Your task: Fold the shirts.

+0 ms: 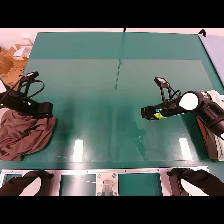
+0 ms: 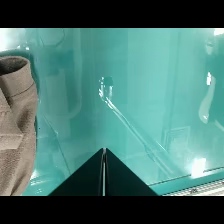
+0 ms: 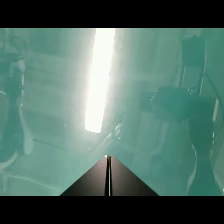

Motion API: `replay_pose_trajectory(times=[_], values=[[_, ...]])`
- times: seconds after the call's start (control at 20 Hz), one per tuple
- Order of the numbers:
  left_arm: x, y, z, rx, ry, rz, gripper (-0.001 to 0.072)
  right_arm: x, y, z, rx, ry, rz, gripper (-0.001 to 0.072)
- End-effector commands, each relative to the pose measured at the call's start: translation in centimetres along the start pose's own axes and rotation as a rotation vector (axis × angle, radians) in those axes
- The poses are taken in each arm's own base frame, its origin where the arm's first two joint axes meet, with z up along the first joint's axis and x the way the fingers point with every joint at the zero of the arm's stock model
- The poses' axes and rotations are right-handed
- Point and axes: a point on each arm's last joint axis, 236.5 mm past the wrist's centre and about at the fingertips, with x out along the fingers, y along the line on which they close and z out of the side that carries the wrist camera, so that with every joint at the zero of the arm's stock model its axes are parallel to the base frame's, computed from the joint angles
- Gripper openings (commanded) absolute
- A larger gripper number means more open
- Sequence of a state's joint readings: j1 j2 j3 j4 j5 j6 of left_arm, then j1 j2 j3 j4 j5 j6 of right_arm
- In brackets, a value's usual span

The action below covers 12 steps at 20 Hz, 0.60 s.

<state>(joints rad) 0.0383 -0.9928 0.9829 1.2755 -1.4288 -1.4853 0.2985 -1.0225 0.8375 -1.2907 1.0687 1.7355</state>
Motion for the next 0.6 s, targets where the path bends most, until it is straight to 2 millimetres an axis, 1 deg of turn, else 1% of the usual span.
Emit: replay_pose_trajectory(times=[0.0,0.55], values=[[0.0,-0.01,-0.01,0.001,0.0,0.0,0.0019,-0.01,0.03,-0.02,-0.001,0.0,0.001,0.0023],[0.0,-0.04,0.13,0.0,-0.006,-0.001,0.0019,-0.01,0.03,-0.02,-0.001,0.0,0.001,0.0023]])
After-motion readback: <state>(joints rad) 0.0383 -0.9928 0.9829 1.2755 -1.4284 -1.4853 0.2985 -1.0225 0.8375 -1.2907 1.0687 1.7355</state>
